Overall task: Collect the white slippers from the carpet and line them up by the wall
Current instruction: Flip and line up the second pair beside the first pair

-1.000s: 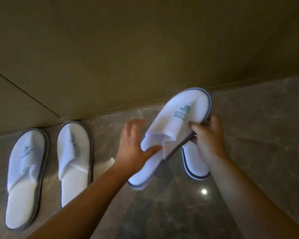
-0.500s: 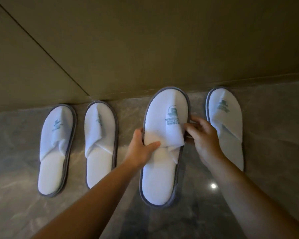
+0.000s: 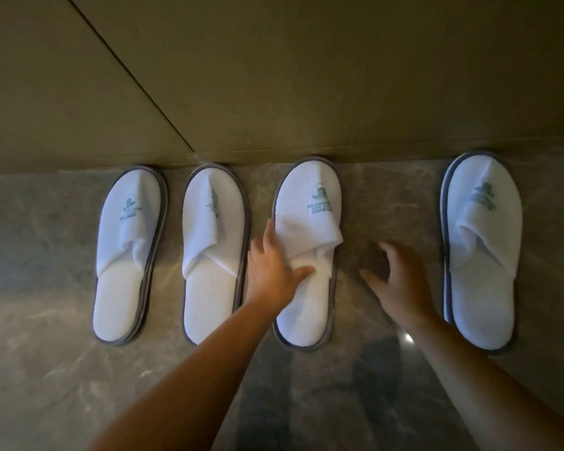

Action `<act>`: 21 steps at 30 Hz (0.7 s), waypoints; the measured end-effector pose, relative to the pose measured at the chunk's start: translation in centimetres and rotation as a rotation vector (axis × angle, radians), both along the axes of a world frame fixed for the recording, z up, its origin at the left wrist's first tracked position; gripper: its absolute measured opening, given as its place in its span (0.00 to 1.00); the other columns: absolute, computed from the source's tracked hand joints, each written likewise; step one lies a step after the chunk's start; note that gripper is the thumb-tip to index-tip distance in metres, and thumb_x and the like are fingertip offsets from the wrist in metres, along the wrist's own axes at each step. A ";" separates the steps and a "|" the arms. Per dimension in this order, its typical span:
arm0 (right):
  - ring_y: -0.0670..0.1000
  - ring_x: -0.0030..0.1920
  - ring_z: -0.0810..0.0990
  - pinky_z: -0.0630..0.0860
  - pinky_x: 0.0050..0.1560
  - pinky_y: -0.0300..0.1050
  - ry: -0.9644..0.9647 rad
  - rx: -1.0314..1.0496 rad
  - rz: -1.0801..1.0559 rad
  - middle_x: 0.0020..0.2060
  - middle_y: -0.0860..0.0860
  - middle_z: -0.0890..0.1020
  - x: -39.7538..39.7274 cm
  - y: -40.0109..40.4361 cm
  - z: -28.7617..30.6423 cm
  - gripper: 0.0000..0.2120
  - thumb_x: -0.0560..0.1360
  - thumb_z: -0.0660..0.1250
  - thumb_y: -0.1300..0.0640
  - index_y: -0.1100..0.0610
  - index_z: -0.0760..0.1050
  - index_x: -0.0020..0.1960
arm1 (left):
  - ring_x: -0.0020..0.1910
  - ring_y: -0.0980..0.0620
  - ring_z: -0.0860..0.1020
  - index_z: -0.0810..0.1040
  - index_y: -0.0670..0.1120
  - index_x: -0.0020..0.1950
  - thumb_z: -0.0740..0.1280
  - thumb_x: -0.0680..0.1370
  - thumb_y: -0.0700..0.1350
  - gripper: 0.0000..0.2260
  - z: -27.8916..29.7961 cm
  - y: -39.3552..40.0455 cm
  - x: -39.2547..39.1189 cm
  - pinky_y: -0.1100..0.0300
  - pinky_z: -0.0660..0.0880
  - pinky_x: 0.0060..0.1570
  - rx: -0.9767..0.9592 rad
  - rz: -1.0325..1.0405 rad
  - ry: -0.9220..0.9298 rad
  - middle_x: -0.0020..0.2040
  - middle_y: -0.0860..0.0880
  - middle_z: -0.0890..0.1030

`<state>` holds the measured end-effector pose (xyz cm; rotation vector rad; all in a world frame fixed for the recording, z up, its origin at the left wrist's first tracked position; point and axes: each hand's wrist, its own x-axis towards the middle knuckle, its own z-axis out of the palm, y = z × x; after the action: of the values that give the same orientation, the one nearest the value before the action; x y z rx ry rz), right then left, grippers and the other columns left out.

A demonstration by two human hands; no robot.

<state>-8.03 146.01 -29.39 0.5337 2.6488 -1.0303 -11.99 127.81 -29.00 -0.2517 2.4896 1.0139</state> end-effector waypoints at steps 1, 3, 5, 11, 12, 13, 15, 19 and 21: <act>0.56 0.68 0.63 0.64 0.63 0.49 -0.032 0.060 0.047 0.68 0.57 0.67 0.3 0.1 -0.3 0.28 0.69 0.67 0.53 0.55 0.63 0.66 | 0.72 0.44 0.56 0.43 0.55 0.72 0.72 0.66 0.55 0.46 0.0 -0.1 0.7 0.45 0.58 0.69 -0.053 -0.082 0.014 0.75 0.47 0.54; 0.56 0.71 0.59 0.62 0.67 0.53 -0.081 0.160 0.125 0.71 0.56 0.61 0.7 0.0 -0.8 0.29 0.69 0.67 0.52 0.54 0.61 0.67 | 0.74 0.45 0.49 0.39 0.56 0.71 0.72 0.65 0.56 0.48 0.0 -0.5 2.2 0.45 0.53 0.71 -0.113 -0.278 -0.008 0.76 0.50 0.46; 0.56 0.72 0.55 0.60 0.69 0.54 -0.114 0.212 0.179 0.73 0.56 0.57 1.0 0.0 -0.9 0.31 0.70 0.67 0.52 0.53 0.58 0.69 | 0.74 0.45 0.44 0.37 0.57 0.71 0.71 0.65 0.58 0.49 -0.3 -0.9 3.5 0.45 0.49 0.71 -0.160 -0.439 -0.036 0.76 0.52 0.39; 0.55 0.73 0.53 0.59 0.70 0.53 -0.121 0.237 0.217 0.74 0.55 0.54 1.1 -0.1 -0.6 0.31 0.71 0.66 0.51 0.53 0.56 0.70 | 0.73 0.44 0.37 0.34 0.55 0.70 0.69 0.66 0.59 0.49 -0.8 -0.4 3.9 0.44 0.47 0.71 -0.219 -0.528 -0.053 0.74 0.50 0.32; 0.55 0.73 0.53 0.59 0.70 0.53 -0.121 0.233 0.218 0.74 0.55 0.54 1.1 -0.1 -0.5 0.31 0.71 0.65 0.51 0.53 0.56 0.70 | 0.73 0.43 0.37 0.34 0.55 0.70 0.69 0.66 0.59 0.49 -0.7 -0.1 3.9 0.43 0.47 0.71 -0.221 -0.527 -0.059 0.74 0.50 0.31; 0.55 0.73 0.53 0.59 0.69 0.53 -0.120 0.227 0.218 0.74 0.55 0.54 1.1 -0.1 -0.5 0.31 0.71 0.65 0.52 0.53 0.56 0.70 | 0.73 0.43 0.37 0.34 0.54 0.70 0.69 0.67 0.58 0.49 -0.7 0.1 4.0 0.43 0.48 0.71 -0.225 -0.522 -0.066 0.73 0.49 0.31; 0.55 0.73 0.53 0.59 0.69 0.53 -0.116 0.218 0.223 0.74 0.55 0.54 1.1 -0.1 -0.4 0.31 0.71 0.65 0.52 0.53 0.56 0.70 | 0.73 0.42 0.37 0.34 0.53 0.71 0.69 0.67 0.58 0.48 -0.5 0.6 4.0 0.42 0.49 0.71 -0.234 -0.510 -0.078 0.74 0.49 0.31; 0.55 0.73 0.52 0.58 0.70 0.53 -0.111 0.214 0.229 0.74 0.54 0.54 1.2 0.1 -0.5 0.31 0.71 0.65 0.53 0.52 0.56 0.70 | 0.73 0.43 0.37 0.34 0.53 0.70 0.69 0.67 0.58 0.48 -0.5 0.9 4.1 0.43 0.50 0.71 -0.254 -0.512 -0.081 0.74 0.48 0.32; 0.54 0.73 0.52 0.58 0.70 0.53 -0.111 0.200 0.232 0.74 0.54 0.54 1.1 0.2 -0.5 0.31 0.71 0.65 0.53 0.52 0.56 0.70 | 0.73 0.43 0.38 0.34 0.53 0.70 0.68 0.67 0.59 0.48 -0.4 0.9 4.1 0.43 0.51 0.71 -0.258 -0.514 -0.082 0.74 0.48 0.32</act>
<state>-6.92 146.20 -29.92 0.3019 2.6509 -0.6554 -7.88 128.75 -29.37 0.2575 2.4165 0.4643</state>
